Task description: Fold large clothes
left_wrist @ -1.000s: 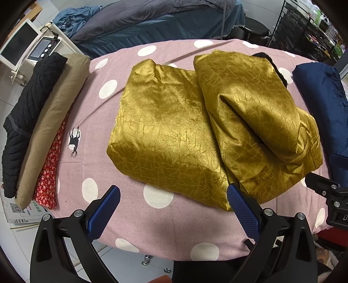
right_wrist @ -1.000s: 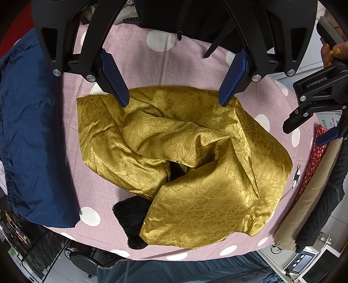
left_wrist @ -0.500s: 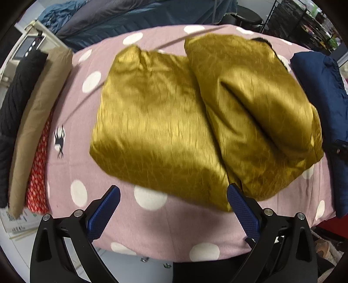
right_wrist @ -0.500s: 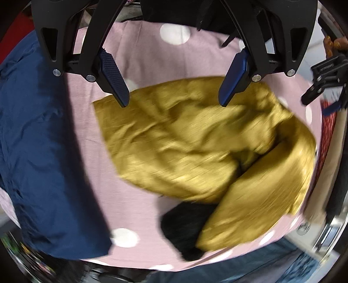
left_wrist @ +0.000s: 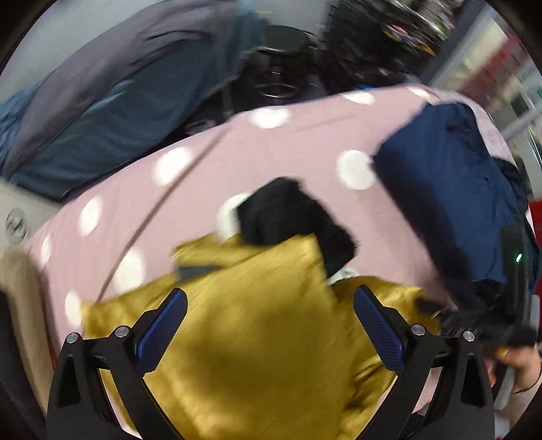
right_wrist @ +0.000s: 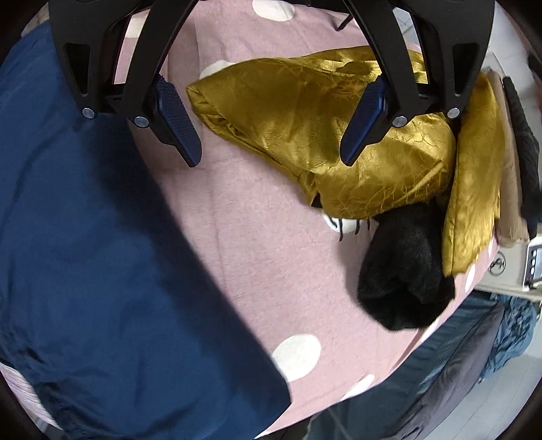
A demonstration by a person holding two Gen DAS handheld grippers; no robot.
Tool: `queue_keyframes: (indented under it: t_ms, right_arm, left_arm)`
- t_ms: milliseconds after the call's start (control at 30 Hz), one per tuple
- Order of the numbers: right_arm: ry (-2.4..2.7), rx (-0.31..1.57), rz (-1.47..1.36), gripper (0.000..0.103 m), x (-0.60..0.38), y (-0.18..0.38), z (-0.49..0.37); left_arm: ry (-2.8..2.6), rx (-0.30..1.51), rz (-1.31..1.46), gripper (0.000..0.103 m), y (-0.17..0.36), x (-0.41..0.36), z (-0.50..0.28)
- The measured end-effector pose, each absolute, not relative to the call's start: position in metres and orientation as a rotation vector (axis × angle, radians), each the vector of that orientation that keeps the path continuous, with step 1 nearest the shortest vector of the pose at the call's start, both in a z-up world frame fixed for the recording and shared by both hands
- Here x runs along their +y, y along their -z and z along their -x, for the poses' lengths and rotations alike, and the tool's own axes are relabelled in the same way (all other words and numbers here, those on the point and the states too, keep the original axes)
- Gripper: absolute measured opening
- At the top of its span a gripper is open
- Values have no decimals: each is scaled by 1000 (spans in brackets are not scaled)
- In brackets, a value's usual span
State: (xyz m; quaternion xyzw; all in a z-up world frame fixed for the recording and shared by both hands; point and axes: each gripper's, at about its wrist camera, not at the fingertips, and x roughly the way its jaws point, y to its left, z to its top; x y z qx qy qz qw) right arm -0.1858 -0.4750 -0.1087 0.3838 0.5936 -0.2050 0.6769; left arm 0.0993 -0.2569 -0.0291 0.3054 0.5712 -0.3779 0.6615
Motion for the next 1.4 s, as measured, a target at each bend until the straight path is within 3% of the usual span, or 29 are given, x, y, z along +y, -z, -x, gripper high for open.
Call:
queue_keyframes:
  t_ms: [133, 300, 367, 433, 467, 567, 600, 667, 1000, 1133, 1400]
  right_arm:
    - [382, 1357, -867, 83, -460, 130, 175]
    - [347, 1345, -936, 83, -448, 149, 174]
    - [332, 1342, -946, 83, -442, 154, 175]
    - [292, 1349, -930, 81, -433, 158, 174]
    - [277, 1351, -914, 69, -429, 159, 174]
    - [222, 1365, -868, 26, -411, 159, 169]
    - [218, 1365, -856, 19, -406, 158, 169]
    - [215, 1349, -809, 15, -395, 151, 166]
    - [207, 1157, -670, 11, -365, 82, 162]
    - [153, 1056, -667, 11, -359, 48, 160]
    - [-42, 848, -730, 9, -332, -32, 138]
  left_arm:
    - [905, 1259, -974, 96, 79, -334, -70]
    - [899, 1331, -1168, 94, 136, -355, -56]
    - [902, 1329, -1196, 86, 147, -352, -55]
    - [869, 1348, -1196, 58, 157, -345, -62]
    - [862, 1371, -1159, 50, 158, -340, -67]
    - [878, 1423, -1041, 40, 153, -326, -76]
    - [879, 1418, -1017, 35, 149, -321, -77]
    - [875, 1398, -962, 30, 135, -305, -81]
    - [741, 1340, -504, 19, 38, -166, -124]
    - [585, 1299, -363, 8, 1, -85, -149]
    - [336, 1159, -147, 8, -84, 61, -161]
